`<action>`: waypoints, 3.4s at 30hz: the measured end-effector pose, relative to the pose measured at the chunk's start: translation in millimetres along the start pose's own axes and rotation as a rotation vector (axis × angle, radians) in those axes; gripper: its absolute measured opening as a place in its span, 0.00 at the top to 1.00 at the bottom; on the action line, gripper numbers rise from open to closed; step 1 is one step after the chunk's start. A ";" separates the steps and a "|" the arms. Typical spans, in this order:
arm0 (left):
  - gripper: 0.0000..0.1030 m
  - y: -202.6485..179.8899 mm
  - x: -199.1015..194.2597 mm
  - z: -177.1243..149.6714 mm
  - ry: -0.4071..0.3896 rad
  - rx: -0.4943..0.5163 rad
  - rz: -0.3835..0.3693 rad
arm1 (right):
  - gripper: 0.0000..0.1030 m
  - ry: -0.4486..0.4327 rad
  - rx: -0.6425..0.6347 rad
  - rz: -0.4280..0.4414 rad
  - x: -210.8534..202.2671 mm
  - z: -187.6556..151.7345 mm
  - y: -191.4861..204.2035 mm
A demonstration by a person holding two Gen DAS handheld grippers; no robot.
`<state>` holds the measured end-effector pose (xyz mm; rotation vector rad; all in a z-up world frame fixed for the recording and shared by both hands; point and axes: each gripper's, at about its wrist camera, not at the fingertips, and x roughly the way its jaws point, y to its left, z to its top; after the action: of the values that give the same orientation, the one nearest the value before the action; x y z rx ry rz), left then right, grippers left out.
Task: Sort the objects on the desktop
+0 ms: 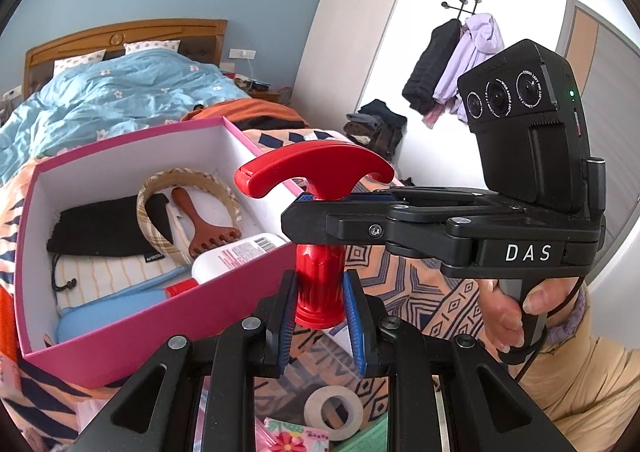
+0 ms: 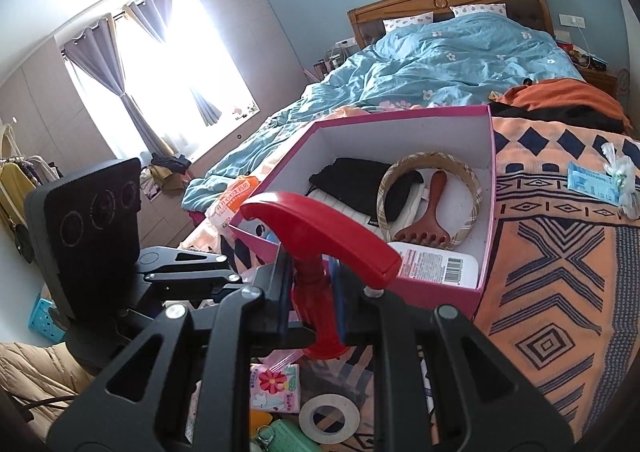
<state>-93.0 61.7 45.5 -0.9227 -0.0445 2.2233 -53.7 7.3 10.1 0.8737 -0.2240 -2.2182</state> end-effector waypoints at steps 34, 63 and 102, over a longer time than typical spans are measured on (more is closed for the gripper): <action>0.78 17.7 5.1 24.1 -0.009 -0.015 0.017 | 0.81 0.002 -0.027 -0.031 12.8 31.6 -6.6; 0.78 37.0 19.5 47.5 0.013 -0.040 0.059 | 0.81 0.005 -0.003 -0.060 35.0 54.5 -24.0; 0.78 67.1 57.0 53.2 0.105 -0.126 0.093 | 0.81 0.093 0.045 -0.124 79.3 61.7 -53.0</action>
<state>-194.9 60.0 31.4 -1.1295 -0.0954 2.2745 -163.9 -15.2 -5.8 1.0381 -0.1802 -2.2871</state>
